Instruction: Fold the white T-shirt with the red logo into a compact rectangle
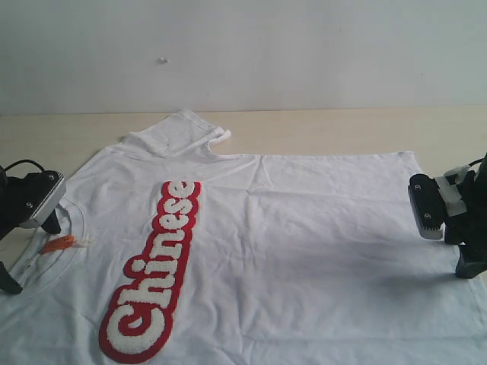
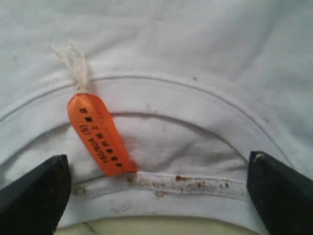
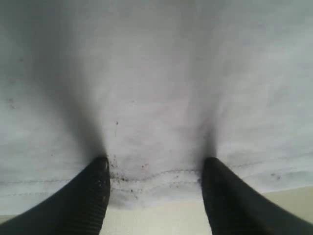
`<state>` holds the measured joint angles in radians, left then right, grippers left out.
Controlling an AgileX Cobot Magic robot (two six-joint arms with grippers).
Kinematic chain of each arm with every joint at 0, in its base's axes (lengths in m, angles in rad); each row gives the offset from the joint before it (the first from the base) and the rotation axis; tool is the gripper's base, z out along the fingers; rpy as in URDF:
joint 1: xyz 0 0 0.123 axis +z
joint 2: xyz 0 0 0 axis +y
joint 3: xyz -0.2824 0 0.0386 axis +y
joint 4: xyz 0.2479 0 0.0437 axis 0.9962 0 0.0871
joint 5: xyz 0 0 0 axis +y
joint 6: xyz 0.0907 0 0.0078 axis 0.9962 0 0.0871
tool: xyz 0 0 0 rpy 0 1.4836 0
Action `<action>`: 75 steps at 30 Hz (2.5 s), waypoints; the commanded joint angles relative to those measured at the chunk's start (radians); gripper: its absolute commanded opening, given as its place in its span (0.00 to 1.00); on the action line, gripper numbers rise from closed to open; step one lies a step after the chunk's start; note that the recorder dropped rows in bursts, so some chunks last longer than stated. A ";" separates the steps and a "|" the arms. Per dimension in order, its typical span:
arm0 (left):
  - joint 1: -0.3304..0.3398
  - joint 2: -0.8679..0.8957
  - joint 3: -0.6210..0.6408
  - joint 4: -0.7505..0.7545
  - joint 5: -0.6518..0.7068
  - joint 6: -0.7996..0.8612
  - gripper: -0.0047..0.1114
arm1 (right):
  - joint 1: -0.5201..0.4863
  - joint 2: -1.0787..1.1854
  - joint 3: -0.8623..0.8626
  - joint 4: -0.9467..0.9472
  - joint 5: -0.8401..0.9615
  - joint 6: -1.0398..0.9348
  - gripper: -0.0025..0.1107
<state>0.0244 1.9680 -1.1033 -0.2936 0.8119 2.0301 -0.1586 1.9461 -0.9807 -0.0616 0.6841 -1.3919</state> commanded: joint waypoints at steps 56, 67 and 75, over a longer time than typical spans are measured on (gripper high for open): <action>0.009 0.104 -0.082 0.095 -0.059 -0.308 0.84 | -0.004 0.100 0.034 -0.074 -0.107 0.010 0.50; 0.009 0.104 -0.070 0.095 -0.059 -0.307 0.84 | -0.004 0.104 0.034 -0.073 -0.107 0.010 0.50; 0.009 0.145 -0.061 0.095 -0.079 -0.303 0.84 | -0.004 0.104 0.034 -0.073 -0.107 0.010 0.50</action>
<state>0.0280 2.0555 -1.1861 -0.2333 0.8150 1.7285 -0.1559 1.9481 -0.9854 -0.0851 0.6919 -1.3753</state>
